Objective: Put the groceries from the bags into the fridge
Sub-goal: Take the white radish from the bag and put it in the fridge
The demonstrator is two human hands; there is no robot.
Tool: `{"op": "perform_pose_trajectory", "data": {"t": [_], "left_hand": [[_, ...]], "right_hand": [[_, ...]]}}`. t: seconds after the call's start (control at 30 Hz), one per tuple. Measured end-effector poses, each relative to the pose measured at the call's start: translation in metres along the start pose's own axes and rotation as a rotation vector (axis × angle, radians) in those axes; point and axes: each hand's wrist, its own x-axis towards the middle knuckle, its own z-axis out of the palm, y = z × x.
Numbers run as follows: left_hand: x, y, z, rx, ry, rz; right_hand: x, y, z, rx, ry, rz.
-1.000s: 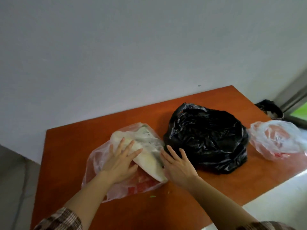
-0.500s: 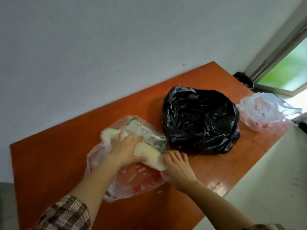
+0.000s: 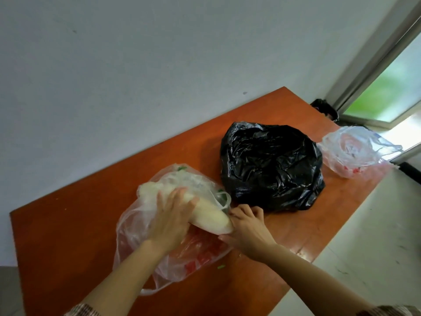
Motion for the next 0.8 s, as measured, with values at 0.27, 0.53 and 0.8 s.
{"op": "perform_pose_trajectory", "data": {"t": [0.27,0.53,0.8], "left_hand": [[0.009,0.009,-0.017,-0.042,0.190,-0.001],[0.026,0.017,-0.053,-0.252,0.301,-0.165],[0.044,0.058,-0.138,-0.724,0.232,-0.239]], "right_hand": [[-0.007,0.003,-0.068,0.201,0.145,-0.122],[0.012,-0.018,-0.131,0.382,0.416,-0.124],[0.009,-0.029,-0.206,0.919,0.482,-0.123]]}}
